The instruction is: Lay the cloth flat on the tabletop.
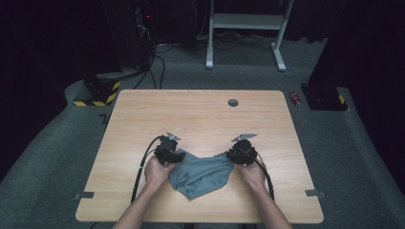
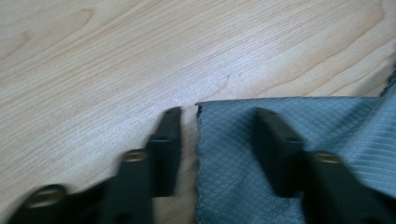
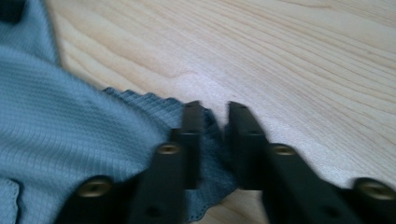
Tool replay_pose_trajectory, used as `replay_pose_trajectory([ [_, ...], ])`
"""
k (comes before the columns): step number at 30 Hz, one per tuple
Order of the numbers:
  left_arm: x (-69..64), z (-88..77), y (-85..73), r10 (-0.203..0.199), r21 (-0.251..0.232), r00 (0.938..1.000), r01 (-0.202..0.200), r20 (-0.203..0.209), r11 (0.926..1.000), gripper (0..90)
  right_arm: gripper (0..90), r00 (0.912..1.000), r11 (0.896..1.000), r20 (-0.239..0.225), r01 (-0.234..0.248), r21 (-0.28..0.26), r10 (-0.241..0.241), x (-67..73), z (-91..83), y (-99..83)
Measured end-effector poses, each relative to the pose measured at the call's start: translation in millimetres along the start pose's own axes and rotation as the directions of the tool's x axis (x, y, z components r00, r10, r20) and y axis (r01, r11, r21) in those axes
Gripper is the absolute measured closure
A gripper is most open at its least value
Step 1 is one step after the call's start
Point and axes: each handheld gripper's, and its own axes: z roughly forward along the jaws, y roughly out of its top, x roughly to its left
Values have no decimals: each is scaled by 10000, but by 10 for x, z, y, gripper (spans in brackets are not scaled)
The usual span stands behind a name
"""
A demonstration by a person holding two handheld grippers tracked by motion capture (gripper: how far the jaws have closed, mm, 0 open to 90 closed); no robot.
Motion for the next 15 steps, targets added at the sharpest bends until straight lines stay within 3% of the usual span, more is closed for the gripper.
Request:
replay_pose_trajectory([
  [1,9,0,3,37,-12,9999,-37,138,10000,682,879,10000,9999,10,93,42,-93,13,0,2],
  [4,23,-30,-5,264,-55,9991,-263,328,9996,880,891,9995,9995,100,298,-118,-297,23,-26,20],
  [6,31,-95,-5,390,-276,9987,-382,314,9989,893,893,9989,9984,203,437,-368,-430,31,-77,43],
  [8,40,-213,0,463,-818,9987,-442,232,9957,894,894,9982,9967,343,519,-631,-498,43,-148,69],
  [11,53,-441,-20,566,-1830,9982,-524,174,9817,892,894,9975,9902,542,519,-1294,-452,41,-308,100],
  [15,3,-578,-169,959,-2032,9946,-860,393,9754,887,894,9965,9818,746,511,-1830,-380,23,-463,78],
])
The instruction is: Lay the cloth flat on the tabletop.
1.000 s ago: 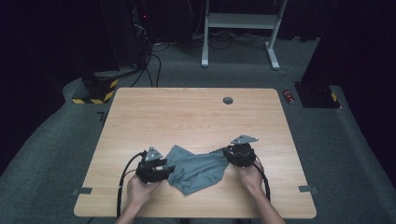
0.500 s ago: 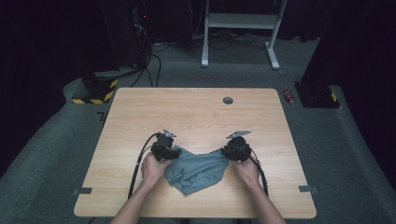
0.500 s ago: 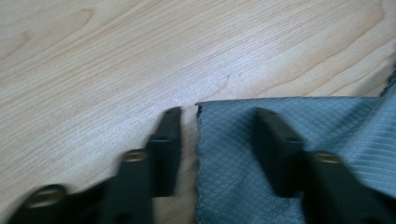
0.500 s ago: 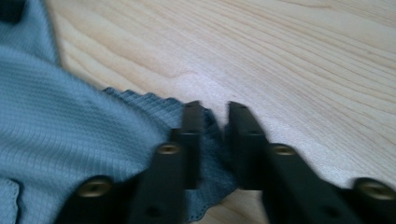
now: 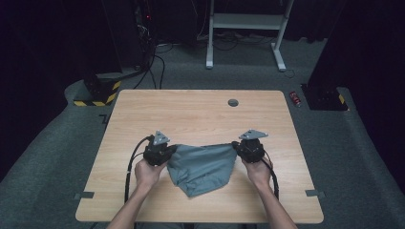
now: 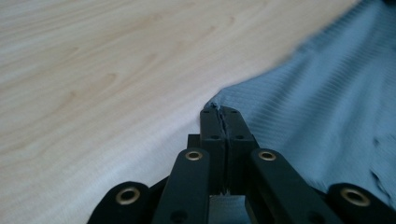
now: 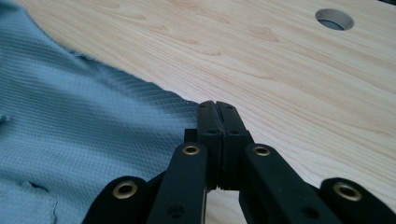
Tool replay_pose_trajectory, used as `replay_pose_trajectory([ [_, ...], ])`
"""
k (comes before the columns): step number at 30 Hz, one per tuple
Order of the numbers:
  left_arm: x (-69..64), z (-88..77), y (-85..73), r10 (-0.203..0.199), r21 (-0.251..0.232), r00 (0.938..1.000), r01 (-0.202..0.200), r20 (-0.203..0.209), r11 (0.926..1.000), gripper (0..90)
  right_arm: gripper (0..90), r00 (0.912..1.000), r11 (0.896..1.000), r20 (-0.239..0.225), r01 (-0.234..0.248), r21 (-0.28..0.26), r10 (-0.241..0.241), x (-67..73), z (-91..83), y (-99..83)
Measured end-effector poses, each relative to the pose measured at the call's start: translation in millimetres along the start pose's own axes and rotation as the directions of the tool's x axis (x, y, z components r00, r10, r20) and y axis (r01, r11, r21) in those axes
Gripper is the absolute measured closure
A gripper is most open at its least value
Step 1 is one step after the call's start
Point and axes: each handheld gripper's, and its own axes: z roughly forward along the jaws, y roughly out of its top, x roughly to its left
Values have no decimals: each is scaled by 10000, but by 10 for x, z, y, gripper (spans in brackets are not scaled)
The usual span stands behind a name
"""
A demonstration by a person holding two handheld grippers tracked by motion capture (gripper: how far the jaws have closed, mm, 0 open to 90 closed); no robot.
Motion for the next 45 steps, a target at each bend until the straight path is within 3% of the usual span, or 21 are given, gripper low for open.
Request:
replay_pose_trajectory([
  [3,-70,87,-160,134,857,9994,-160,310,9962,856,892,10000,9985,-63,48,548,-45,5,49,-100],
  [6,-107,198,-285,262,1548,9984,-335,492,9874,814,891,9998,9939,-156,-74,1101,92,3,152,-193],
  [8,-87,217,-303,-37,1576,9985,-49,539,9875,773,890,9998,9912,-183,-102,1319,128,-4,205,-231],
  [10,-40,202,-275,-458,1440,9971,367,607,9889,719,890,9997,9911,-161,-138,1321,161,-4,217,-230],
  [14,50,199,-121,-914,1249,9950,856,413,9885,556,891,9999,9931,-97,-40,1174,51,-12,195,-173],
  [17,84,312,-44,-1082,1686,9927,980,523,9808,563,892,10000,9941,-25,30,1086,-27,1,183,-105],
  [18,83,370,-27,-1132,2011,9920,1000,554,9745,574,892,10000,9945,-8,63,1042,-62,2,181,-88],
  [19,76,424,-14,-1086,2274,9926,937,540,9693,588,892,9999,9949,0,124,998,-124,2,178,-64],
  [21,47,492,1,-892,2484,9949,747,476,9658,649,892,9999,9955,1,127,939,-127,2,169,-31],
  [24,15,521,22,-699,2330,9966,580,430,9707,814,893,9998,9961,26,183,867,-186,-3,161,4],
  [26,2,503,38,-591,2053,9978,515,308,9773,875,893,9998,9966,65,163,808,-168,-7,152,29],
  [30,16,369,129,-214,990,9994,239,-265,9948,885,894,9996,9981,167,204,583,-214,-22,127,97],
  [34,69,333,254,-293,58,9953,300,-927,9995,879,893,9991,9990,424,45,452,-64,-57,183,214],
  [38,132,471,309,-399,98,9896,417,-1385,9991,849,892,9966,9977,808,-212,645,160,-111,368,330],
  [41,198,597,283,-705,434,9839,786,-1644,9960,728,870,9913,9954,1303,-316,901,196,-149,539,357],
  [43,221,606,248,-822,765,9829,958,-1649,9925,631,777,9890,9930,1445,-465,1082,306,-167,605,349],
  [45,210,534,187,-905,736,9860,1015,-1401,9921,590,749,9909,9943,1276,-548,916,429,-155,568,329],
])
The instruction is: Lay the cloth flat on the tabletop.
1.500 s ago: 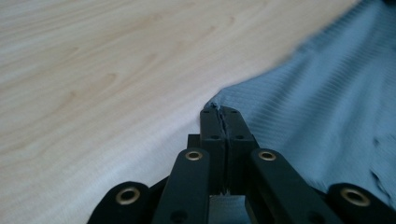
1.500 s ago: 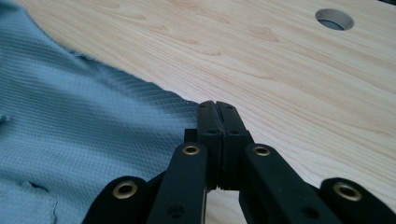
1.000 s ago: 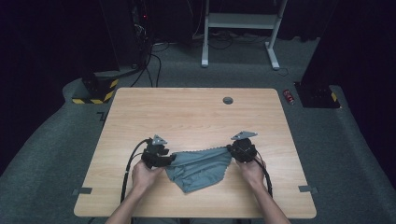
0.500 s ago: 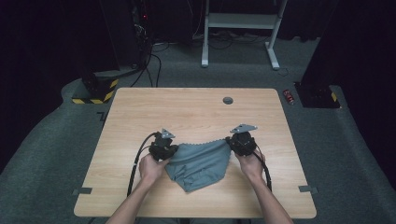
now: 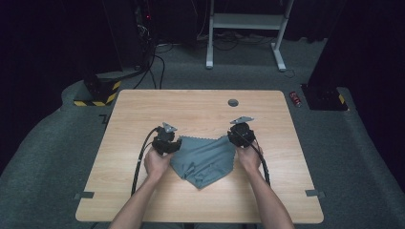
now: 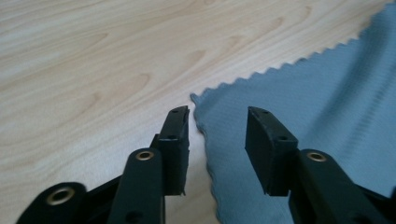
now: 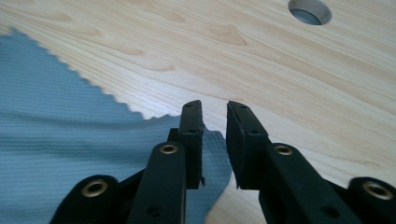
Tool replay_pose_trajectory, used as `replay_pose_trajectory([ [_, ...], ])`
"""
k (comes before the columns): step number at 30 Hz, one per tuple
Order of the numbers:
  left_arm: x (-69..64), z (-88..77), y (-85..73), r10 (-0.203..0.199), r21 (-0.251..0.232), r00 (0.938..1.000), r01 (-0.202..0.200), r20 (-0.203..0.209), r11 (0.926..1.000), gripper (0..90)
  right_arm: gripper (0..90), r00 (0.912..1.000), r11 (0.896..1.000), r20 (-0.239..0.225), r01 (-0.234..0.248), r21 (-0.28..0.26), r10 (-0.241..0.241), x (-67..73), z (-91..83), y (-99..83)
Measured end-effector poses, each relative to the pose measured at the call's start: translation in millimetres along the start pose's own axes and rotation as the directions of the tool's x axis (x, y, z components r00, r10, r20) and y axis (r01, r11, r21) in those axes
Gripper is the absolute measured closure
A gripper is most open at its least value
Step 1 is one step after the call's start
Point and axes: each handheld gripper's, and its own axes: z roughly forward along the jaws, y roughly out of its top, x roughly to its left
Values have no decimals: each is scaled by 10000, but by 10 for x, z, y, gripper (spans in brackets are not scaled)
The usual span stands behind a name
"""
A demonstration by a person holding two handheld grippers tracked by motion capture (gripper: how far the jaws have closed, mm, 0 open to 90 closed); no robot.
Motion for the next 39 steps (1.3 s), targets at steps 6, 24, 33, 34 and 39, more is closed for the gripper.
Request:
replay_pose_trajectory([
  [6,-119,-181,-255,45,131,9966,-56,825,9999,537,743,9925,9975,-1007,702,23,-697,198,-230,-235],
  [24,-143,96,-260,-81,118,9999,80,68,9999,547,734,9979,9943,-384,560,908,-527,39,128,-305],
  [33,-312,-215,-335,290,-359,9918,-247,1247,9990,517,731,9841,9968,-1614,784,175,-746,293,-244,-475],
  [34,-370,-279,-366,494,-495,9866,-422,1552,9979,518,730,9804,9955,-1748,941,108,-908,337,-278,-502],
  [39,-590,-372,-434,1079,-649,9704,-960,2162,9933,520,692,9718,9943,-2149,1039,223,-967,454,-287,-584],
])
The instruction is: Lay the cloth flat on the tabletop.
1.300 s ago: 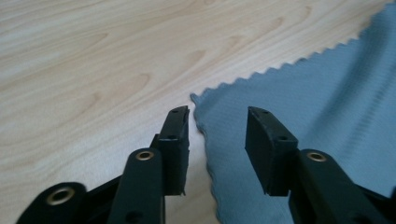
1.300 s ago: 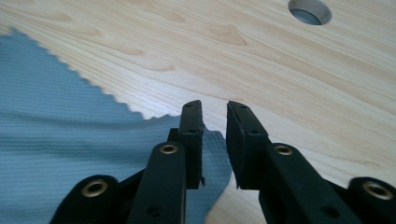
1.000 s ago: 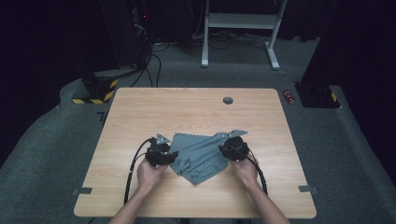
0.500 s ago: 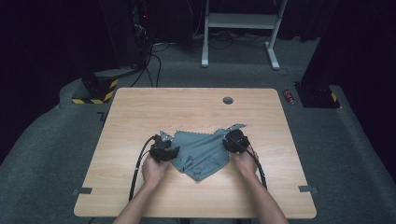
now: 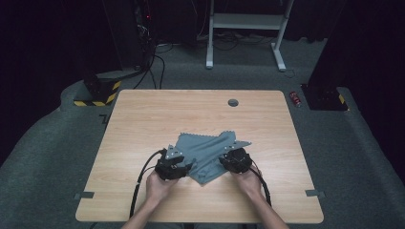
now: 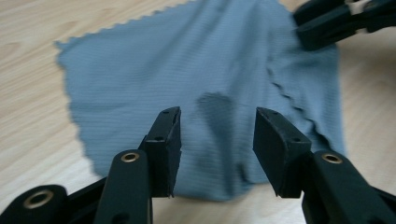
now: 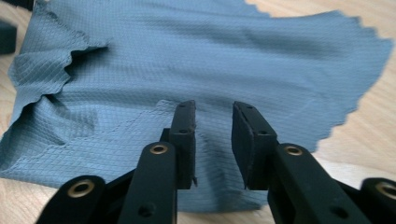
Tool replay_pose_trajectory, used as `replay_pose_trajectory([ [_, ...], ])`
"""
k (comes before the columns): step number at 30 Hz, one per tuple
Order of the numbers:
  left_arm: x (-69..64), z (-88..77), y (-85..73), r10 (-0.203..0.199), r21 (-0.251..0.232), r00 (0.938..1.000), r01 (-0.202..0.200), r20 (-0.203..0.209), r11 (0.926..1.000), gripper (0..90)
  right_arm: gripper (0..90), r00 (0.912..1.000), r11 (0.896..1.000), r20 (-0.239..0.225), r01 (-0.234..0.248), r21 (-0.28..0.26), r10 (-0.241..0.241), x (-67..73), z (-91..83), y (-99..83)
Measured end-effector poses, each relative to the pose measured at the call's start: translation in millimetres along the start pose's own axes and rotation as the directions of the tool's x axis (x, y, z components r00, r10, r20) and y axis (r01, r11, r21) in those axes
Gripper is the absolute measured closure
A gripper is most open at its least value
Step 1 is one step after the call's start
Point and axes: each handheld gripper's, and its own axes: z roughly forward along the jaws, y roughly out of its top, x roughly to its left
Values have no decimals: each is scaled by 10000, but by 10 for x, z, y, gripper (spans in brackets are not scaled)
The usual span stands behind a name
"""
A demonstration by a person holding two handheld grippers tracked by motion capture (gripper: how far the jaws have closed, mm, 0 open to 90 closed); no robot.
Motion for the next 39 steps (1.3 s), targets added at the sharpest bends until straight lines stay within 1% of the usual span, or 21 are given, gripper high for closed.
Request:
replay_pose_trajectory([
  [2,-55,67,30,268,195,9996,-267,-50,9995,533,677,9999,9999,-72,-114,41,115,26,43,-6],
  [4,-71,123,53,378,397,9992,-373,-101,9985,573,668,10000,9999,-97,-12,117,13,56,94,-4],
  [5,-76,155,60,393,438,9992,-389,-90,9983,605,667,9999,9999,-113,1,153,1,69,110,-4],
  [7,-81,199,62,447,544,9989,-440,-111,9975,711,674,9999,9996,-68,149,244,-148,98,139,-8],
  [8,-78,207,57,464,607,9989,-460,-59,9971,763,698,9997,9994,7,263,215,-264,105,140,-9],
  [10,-88,183,43,532,607,9986,-535,75,9967,849,768,9994,9990,-66,341,274,-339,104,129,-13],
  [11,-98,146,34,566,524,9982,-577,218,9970,873,809,9990,9986,-83,448,287,-446,105,122,-17],
  [12,-104,113,29,609,462,9977,-623,308,9970,883,857,9975,9972,26,699,253,-700,113,109,-30],
  [13,-112,58,21,753,338,9966,-764,337,9965,887,883,9962,9960,116,862,226,-865,124,102,-42],
  [15,-131,-70,-20,840,69,9957,-844,390,9964,890,897,9931,9932,203,1148,175,-1152,141,77,-76],
  [16,-131,-101,-35,909,54,9951,-911,393,9958,890,899,9937,9941,287,1083,89,-1085,147,47,-104],
  [19,-141,-197,-111,934,-2,9950,-935,340,9956,890,899,9953,9955,270,937,-145,-932,138,-10,-138],
  [22,-149,-305,-244,764,-104,9965,-761,329,9970,884,899,9964,9960,135,846,-295,-843,147,-103,-204],
  [25,-158,-361,-374,605,-112,9976,-601,331,9981,877,900,9951,9945,83,988,-360,-986,186,-202,-301],
  [26,-165,-371,-433,395,-109,9986,-391,355,9992,873,899,9950,9944,69,994,-361,-992,192,-226,-332],
  [27,-158,-379,-475,343,-64,9988,-340,353,9994,858,900,9954,9947,50,957,-368,-956,198,-260,-388],
  [28,-160,-383,-516,159,-41,9991,-158,392,9999,846,900,9959,9952,4,909,-353,-910,200,-284,-436],
  [30,-150,-395,-580,20,55,9991,-22,425,10000,828,899,9967,9964,-85,802,-291,-804,202,-319,-529],
  [34,-132,-459,-654,-100,73,9992,97,384,9999,815,898,9972,9971,-229,703,-304,-710,217,-409,-654],
  [37,-124,-520,-661,-293,-158,9989,299,372,9994,804,893,9969,9968,-322,700,-395,-713,215,-501,-721],
  [39,-114,-559,-624,-352,-411,9989,364,299,9985,762,853,9971,9962,-267,696,-525,-711,211,-549,-734],
])
